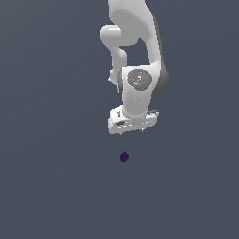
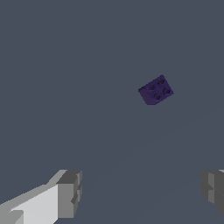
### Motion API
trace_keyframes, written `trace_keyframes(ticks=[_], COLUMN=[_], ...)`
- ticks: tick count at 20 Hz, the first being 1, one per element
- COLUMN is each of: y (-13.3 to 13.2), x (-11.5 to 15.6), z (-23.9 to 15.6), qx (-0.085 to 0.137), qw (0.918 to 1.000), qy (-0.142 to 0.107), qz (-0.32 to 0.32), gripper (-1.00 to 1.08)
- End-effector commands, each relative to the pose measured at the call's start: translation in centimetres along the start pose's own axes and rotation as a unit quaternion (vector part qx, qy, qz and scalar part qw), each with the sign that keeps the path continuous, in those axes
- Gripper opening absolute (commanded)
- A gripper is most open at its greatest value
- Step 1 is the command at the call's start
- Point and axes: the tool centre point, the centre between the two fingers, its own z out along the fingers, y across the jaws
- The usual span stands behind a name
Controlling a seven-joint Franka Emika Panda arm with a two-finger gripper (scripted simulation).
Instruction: Pick up the object and move it to a goal position.
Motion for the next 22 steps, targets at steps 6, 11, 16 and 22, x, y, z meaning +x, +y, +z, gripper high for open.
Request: trace_keyframes(ticks=[6, 11, 16, 22], y=[1.2, 2.2, 3.2, 4.1], x=[2.4, 4.2, 5.8, 7.0], z=[1.5, 2.8, 4.1, 5.2], qx=[-0.004, -0.007, -0.010, -0.012], qw=[0.9968, 0.9894, 0.9792, 0.9684], qy=[0.007, 0.013, 0.018, 0.023], qz=[-0.079, -0.144, -0.202, -0.248], gripper=[1.00, 1.00, 1.00, 1.00])
